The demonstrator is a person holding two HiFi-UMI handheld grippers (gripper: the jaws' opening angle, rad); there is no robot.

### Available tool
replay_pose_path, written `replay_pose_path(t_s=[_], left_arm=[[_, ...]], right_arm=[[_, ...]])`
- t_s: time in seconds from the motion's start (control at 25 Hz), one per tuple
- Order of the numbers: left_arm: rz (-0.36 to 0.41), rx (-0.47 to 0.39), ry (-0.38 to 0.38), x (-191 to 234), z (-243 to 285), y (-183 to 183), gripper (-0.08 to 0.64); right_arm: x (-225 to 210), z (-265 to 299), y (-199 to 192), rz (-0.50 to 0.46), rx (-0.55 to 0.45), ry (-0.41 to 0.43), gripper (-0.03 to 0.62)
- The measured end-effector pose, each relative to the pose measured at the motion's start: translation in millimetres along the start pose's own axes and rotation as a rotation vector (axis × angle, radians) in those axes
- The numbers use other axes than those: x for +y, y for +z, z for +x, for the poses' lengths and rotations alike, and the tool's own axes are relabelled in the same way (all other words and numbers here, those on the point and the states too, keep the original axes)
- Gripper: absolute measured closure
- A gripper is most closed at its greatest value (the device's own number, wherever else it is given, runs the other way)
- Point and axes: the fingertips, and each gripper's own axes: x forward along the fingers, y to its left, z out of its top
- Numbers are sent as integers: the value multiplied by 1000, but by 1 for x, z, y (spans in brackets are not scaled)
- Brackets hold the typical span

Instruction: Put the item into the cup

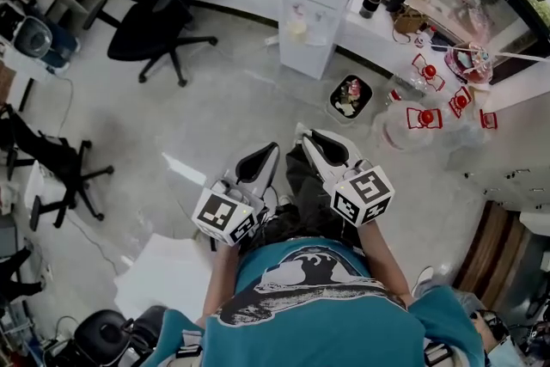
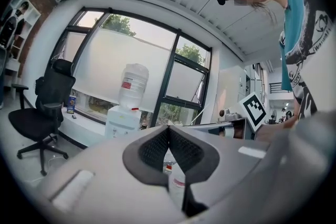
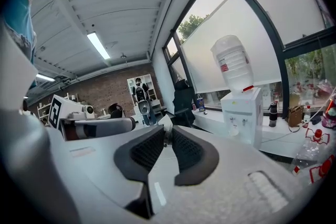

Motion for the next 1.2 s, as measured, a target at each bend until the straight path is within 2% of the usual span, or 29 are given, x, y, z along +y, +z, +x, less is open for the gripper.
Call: replay_pose_path(t_s=[0.28, 0.48, 0.68, 1.0, 1.2], left_arm=[[0, 22, 33, 43, 44, 9, 561], [12, 32, 42, 87, 92, 29, 561], [20, 45, 38, 120, 145, 50, 540], [23, 82, 33, 153, 212, 59, 541], [31, 82, 47, 167, 232, 60, 543]], right_arm=[[-47, 55, 19, 36, 3, 47, 543], [-97, 100, 49, 19, 8, 50, 543], [-146, 135, 70, 43, 9, 51, 543], [-206, 168, 84, 62, 26, 58, 543], [-226, 180, 85, 77, 38, 73, 543]])
